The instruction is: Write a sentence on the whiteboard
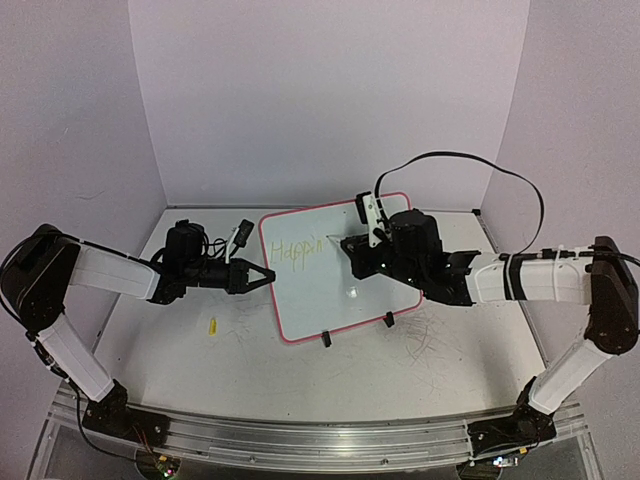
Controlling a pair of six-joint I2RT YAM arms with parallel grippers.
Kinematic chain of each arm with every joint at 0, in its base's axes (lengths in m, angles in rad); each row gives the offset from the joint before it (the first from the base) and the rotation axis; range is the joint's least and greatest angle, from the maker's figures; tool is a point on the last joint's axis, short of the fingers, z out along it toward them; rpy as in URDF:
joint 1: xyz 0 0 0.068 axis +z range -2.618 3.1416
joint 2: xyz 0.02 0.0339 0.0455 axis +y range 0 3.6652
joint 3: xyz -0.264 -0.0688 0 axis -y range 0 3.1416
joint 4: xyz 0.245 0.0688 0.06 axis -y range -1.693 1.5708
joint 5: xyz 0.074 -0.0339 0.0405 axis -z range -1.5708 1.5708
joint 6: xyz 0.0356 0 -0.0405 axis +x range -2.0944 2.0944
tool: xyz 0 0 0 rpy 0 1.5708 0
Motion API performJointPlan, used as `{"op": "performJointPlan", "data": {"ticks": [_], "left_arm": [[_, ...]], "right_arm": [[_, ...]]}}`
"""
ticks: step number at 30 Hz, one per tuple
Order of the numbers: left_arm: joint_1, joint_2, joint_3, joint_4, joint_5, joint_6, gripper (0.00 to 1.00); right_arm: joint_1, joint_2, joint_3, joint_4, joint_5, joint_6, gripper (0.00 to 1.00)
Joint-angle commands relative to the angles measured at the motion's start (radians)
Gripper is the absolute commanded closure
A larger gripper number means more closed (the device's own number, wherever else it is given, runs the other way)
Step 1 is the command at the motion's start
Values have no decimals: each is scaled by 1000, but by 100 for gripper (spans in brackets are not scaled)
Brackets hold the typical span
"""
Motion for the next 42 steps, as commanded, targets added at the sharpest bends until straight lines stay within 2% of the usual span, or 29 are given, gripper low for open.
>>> {"op": "performJointPlan", "data": {"ticks": [1, 19, 29, 35, 42], "left_arm": [[-4, -32, 46, -11, 9, 21, 100], [-4, -30, 51, -14, 9, 21, 100], [-4, -30, 47, -19, 6, 24, 100], [-4, -29, 46, -19, 7, 24, 100], [-4, -29, 48, -20, 8, 25, 100]], "right_arm": [[-7, 30, 35, 26, -15, -3, 100], [6, -14, -66, 11, -33, 44, 100], [-3, -70, -78, -3, 35, 29, 100], [-6, -109, -86, 43, -44, 8, 100], [-35, -69, -55, 69, -67, 20, 100]]}}
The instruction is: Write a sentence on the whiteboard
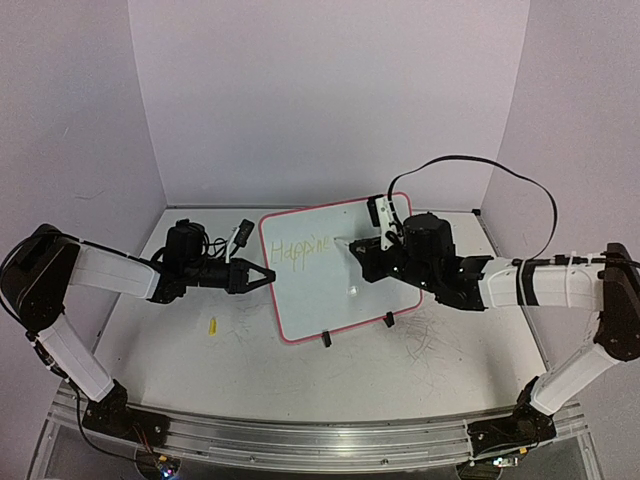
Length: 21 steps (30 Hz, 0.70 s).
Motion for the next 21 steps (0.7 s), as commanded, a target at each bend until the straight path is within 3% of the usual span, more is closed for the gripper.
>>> {"op": "performJointPlan", "data": {"ticks": [1, 21], "left_arm": [[-4, -29, 42, -5, 9, 22, 100], [-4, -29, 48, -6, 10, 23, 100]], "right_arm": [[-14, 11, 30, 52, -14, -3, 100], [-18, 63, 66, 51, 12, -20, 100]]}}
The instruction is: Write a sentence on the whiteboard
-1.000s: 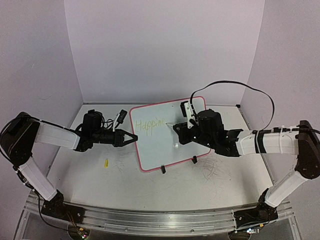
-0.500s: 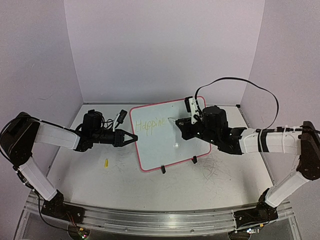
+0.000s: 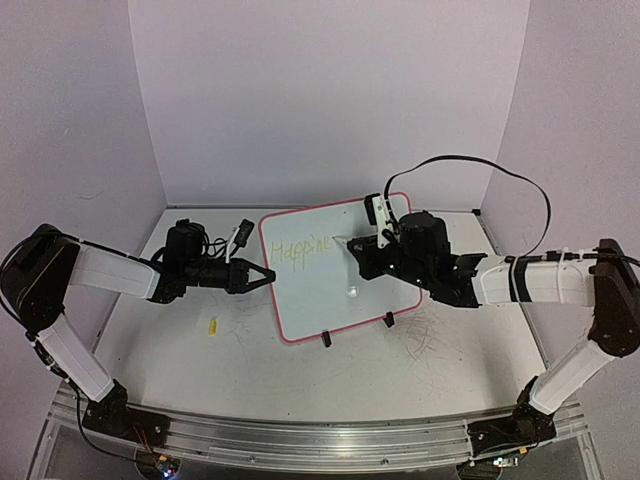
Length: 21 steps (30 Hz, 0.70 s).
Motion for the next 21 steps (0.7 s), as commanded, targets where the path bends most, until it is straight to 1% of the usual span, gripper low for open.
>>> {"op": "performJointPlan", "data": {"ticks": [1, 14, 21], "left_arm": [[-4, -27, 49, -5, 10, 24, 100], [-5, -24, 51, -6, 11, 24, 100], [-4, -28, 48, -5, 10, 24, 100]], "right_arm": [[-2, 21, 43, 31, 8, -15, 100], [15, 10, 4, 9, -18, 4, 100], [14, -20, -24, -2, 32, 9, 100]]}}
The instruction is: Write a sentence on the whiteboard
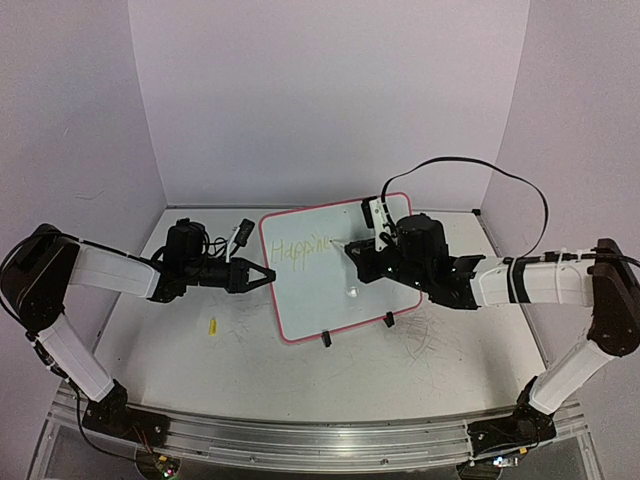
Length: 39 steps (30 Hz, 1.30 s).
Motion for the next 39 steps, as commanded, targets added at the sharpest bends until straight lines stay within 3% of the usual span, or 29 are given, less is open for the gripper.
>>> {"op": "performJointPlan", "data": {"ticks": [1, 24, 33, 39], "left_arm": [[-4, -28, 40, 6, 9, 23, 100], [-4, -31, 39, 4, 7, 20, 100], [-4, -30, 39, 3, 7, 23, 100], [-4, -31, 38, 3, 8, 24, 100]], "right_arm": [[3, -31, -27, -1, 52, 8, 100], [26, 20, 7, 15, 16, 34, 100], [-15, -101, -43, 30, 25, 19, 100], [-48, -90, -36, 29, 14, 24, 100]]}}
